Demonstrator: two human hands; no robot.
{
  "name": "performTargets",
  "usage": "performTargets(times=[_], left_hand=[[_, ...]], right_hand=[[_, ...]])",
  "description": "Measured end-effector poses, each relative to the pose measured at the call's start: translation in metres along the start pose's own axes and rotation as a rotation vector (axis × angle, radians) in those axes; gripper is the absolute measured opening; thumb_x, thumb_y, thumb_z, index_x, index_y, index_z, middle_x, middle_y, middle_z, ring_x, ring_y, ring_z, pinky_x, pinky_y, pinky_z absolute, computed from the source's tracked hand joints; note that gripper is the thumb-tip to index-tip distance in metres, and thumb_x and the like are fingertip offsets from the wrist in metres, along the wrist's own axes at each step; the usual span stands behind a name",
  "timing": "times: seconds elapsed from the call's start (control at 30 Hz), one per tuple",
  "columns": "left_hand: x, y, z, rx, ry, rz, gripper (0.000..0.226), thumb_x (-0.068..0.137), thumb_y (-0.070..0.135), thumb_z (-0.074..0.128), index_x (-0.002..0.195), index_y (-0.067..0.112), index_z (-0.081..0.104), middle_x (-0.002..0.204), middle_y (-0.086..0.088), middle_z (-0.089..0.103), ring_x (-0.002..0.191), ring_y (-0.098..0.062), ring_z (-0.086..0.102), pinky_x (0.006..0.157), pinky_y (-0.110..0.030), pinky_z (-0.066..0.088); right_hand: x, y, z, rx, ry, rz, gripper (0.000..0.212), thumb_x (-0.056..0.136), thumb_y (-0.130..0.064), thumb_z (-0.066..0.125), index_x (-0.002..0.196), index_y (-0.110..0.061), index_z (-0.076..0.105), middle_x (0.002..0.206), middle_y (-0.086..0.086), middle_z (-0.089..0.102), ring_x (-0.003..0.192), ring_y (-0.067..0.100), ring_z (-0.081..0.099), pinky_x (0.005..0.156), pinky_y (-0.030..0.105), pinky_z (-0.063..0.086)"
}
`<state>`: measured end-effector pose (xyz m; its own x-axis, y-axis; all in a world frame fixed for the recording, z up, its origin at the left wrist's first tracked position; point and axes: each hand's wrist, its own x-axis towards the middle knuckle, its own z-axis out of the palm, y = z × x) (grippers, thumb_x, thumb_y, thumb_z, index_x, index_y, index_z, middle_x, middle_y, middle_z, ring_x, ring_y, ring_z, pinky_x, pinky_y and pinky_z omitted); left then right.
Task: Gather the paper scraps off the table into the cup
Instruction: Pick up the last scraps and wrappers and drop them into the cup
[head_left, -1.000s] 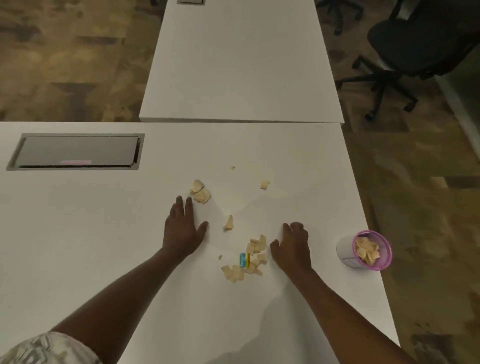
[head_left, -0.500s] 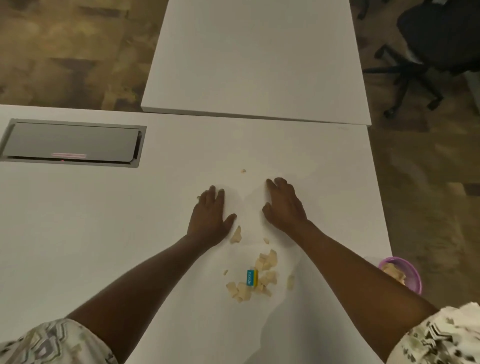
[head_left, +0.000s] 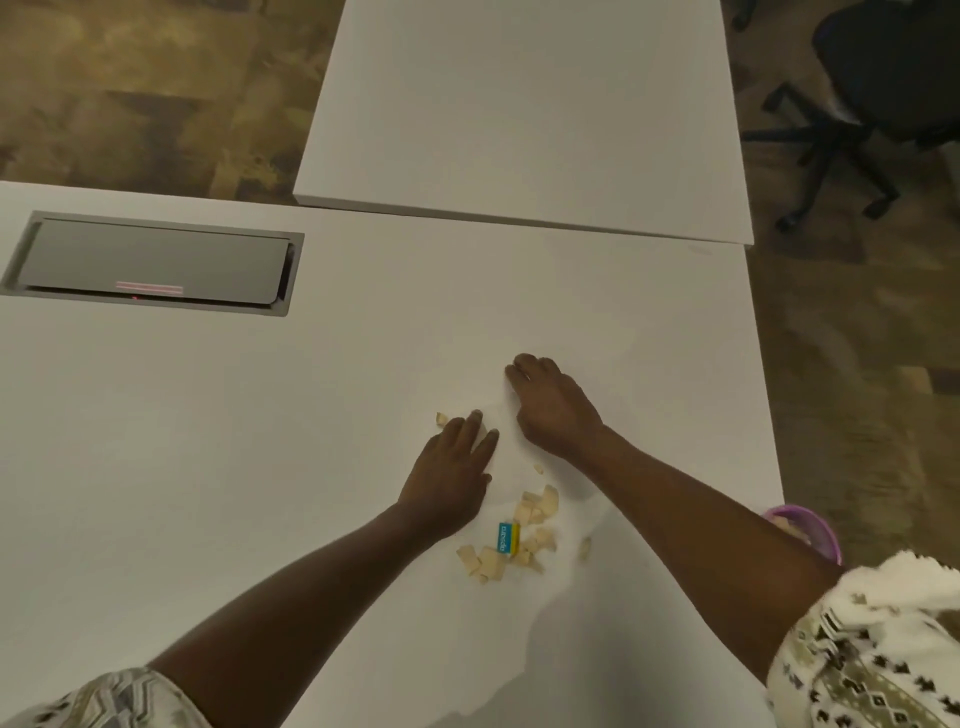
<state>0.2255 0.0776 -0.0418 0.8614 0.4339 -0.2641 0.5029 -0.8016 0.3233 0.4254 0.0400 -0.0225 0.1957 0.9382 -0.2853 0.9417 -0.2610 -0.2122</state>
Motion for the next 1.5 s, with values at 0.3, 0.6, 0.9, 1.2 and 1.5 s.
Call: performTargets(times=[0.3,0.6,0.9,1.2,1.5], left_hand=[[-0.073,0.032,0.020,-0.083,0.017,0.080,0.051,0.088,0.013,0.064,0.137,0.008,0.053,0.147,-0.019,0.048,0.131,-0.035,0.050,0.099,-0.042,0.051],[-0.111,0.048,0.028,0.030,-0.064,-0.188,0.098,0.081,0.069,0.053,0.156,0.027,0.008,0.165,-0.015,-0.006,0.152,-0.039,0.000,0.119,-0.056,0.022],[-0.117,0.065,0.033,-0.027,-0.088,-0.198,0.068,0.095,0.037,0.057,0.153,0.019,0.024,0.164,-0.014,0.010,0.147,-0.029,0.020,0.111,-0.032,0.038],[-0.124,0.065,0.029,-0.071,-0.012,-0.150,0.027,0.094,0.024,0.056,0.121,0.019,0.054,0.125,-0.005,0.047,0.109,-0.020,0.045,0.071,-0.030,0.047],[-0.118,0.061,0.020,-0.067,0.024,-0.155,0.019,0.094,0.023,0.057,0.111,0.015,0.060,0.112,-0.005,0.052,0.103,-0.024,0.049,0.070,-0.036,0.050]], right_hand=[[-0.150,-0.033,0.043,0.127,-0.036,0.050,0.054,0.077,-0.009,0.053,0.131,-0.005,0.053,0.138,0.015,0.050,0.123,0.035,0.050,0.095,0.042,0.049],[-0.192,-0.055,0.058,0.198,-0.193,0.170,0.096,0.085,-0.055,0.059,0.154,-0.034,-0.005,0.165,0.004,-0.008,0.151,0.033,-0.007,0.118,0.046,0.027],[-0.193,-0.076,0.070,0.303,-0.119,0.247,0.057,0.097,-0.010,0.042,0.151,-0.019,0.027,0.161,0.007,0.016,0.147,0.033,0.019,0.110,0.050,0.035],[-0.199,-0.072,0.074,0.054,-0.001,0.154,0.022,0.094,-0.007,0.043,0.110,-0.014,0.056,0.126,0.010,0.051,0.113,0.029,0.049,0.065,0.037,0.046],[-0.202,-0.059,0.065,0.433,0.203,0.338,0.023,0.091,-0.006,0.053,0.102,-0.014,0.071,0.100,0.005,0.065,0.092,0.022,0.060,0.077,0.031,0.047]])
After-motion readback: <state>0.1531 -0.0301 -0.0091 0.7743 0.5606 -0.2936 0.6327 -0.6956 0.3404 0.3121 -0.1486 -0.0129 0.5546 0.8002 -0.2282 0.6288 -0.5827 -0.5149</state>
